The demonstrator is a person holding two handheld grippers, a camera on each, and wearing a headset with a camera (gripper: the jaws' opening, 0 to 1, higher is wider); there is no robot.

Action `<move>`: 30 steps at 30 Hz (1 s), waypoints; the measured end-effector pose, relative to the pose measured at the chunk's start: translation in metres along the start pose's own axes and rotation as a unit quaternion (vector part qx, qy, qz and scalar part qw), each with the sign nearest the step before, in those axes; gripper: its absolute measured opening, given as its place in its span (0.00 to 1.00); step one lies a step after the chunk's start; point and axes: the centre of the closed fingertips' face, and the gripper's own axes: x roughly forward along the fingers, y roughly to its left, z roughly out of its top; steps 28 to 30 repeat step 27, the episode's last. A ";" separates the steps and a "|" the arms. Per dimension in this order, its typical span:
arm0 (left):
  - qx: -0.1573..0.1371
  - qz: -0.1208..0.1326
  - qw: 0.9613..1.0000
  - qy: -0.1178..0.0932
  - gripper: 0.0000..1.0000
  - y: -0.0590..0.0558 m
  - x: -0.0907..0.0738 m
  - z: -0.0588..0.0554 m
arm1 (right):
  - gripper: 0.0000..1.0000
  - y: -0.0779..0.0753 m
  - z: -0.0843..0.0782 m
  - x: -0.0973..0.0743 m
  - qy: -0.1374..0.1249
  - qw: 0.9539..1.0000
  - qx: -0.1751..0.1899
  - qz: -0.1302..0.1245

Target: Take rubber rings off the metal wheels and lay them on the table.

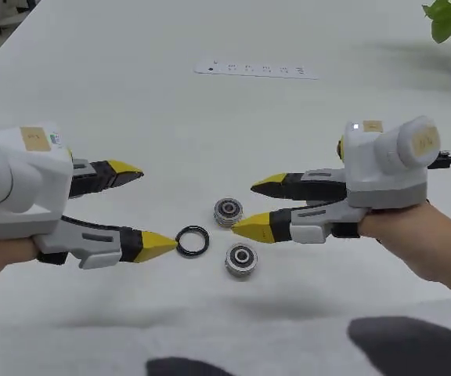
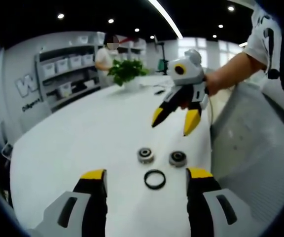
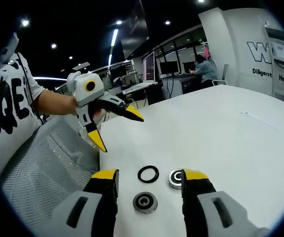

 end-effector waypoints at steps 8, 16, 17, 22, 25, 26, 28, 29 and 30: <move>0.000 0.001 1.000 0.002 0.68 -0.001 -0.003 -0.001 | 0.55 -0.004 -0.009 -0.015 0.010 1.000 -0.011 -0.018; -0.001 0.002 1.000 0.001 0.70 0.000 -0.004 0.000 | 0.62 -0.010 -0.016 -0.025 0.018 0.999 -0.021 -0.038; -0.001 0.002 1.000 0.000 0.70 0.000 -0.005 0.000 | 0.63 -0.011 -0.018 -0.027 0.019 0.999 -0.022 -0.040; 0.000 0.002 1.000 0.001 0.71 0.000 -0.006 -0.001 | 0.66 -0.013 -0.025 -0.032 0.027 0.998 -0.025 -0.048; 0.001 0.002 1.000 0.003 0.72 -0.001 -0.005 -0.002 | 0.68 -0.014 -0.030 -0.035 0.032 0.998 -0.027 -0.053; 0.001 0.001 1.000 0.004 0.72 -0.001 -0.005 -0.002 | 0.68 -0.014 -0.032 -0.036 0.034 0.998 -0.027 -0.055; 0.002 0.001 1.000 0.004 0.72 -0.001 -0.005 -0.002 | 0.68 -0.014 -0.033 -0.037 0.034 0.997 -0.027 -0.056; 0.002 0.001 1.000 0.004 0.72 -0.001 -0.005 -0.002 | 0.68 -0.014 -0.033 -0.037 0.034 0.997 -0.027 -0.056; 0.002 0.001 1.000 0.004 0.72 -0.001 -0.005 -0.002 | 0.68 -0.014 -0.033 -0.037 0.034 0.997 -0.027 -0.056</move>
